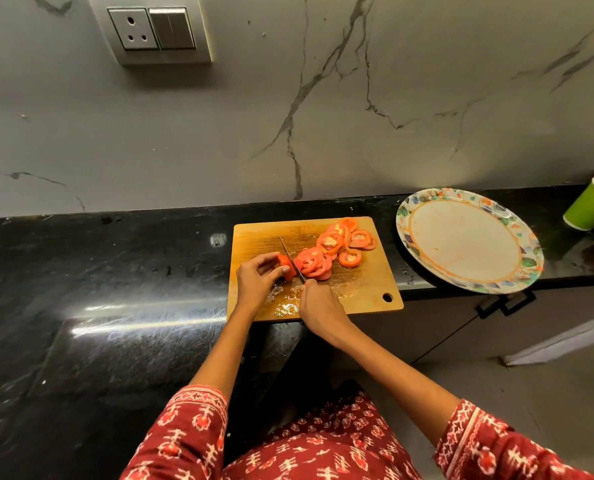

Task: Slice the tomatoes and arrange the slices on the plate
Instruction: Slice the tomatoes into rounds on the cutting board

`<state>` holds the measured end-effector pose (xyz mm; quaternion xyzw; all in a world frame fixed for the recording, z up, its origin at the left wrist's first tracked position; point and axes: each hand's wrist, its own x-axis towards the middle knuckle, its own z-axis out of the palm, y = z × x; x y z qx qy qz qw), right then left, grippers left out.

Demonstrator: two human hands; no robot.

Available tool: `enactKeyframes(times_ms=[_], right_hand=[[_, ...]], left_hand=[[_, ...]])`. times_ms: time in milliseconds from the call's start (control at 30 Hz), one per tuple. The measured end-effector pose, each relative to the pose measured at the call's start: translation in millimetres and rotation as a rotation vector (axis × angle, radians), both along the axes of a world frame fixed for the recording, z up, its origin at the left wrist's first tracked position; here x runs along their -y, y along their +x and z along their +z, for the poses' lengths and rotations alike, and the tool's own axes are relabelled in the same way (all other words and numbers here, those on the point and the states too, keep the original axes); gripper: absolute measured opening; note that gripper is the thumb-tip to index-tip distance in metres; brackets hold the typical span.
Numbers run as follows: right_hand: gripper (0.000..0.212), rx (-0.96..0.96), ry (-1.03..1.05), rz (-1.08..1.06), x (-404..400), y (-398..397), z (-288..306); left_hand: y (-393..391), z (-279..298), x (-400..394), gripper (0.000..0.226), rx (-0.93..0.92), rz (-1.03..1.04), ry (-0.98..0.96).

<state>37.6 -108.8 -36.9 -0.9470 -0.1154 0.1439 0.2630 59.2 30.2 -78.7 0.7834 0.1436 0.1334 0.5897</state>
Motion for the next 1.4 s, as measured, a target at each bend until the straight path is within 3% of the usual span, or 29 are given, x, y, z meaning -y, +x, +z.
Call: enactKeyframes(times_ms=[1400], right_hand=[[0.027, -0.029, 0.021, -0.002, -7.8, 11.6, -18.2]], left_hand=[[1.6, -1.3, 2.7, 0.035, 0.029, 0.019, 0.011]])
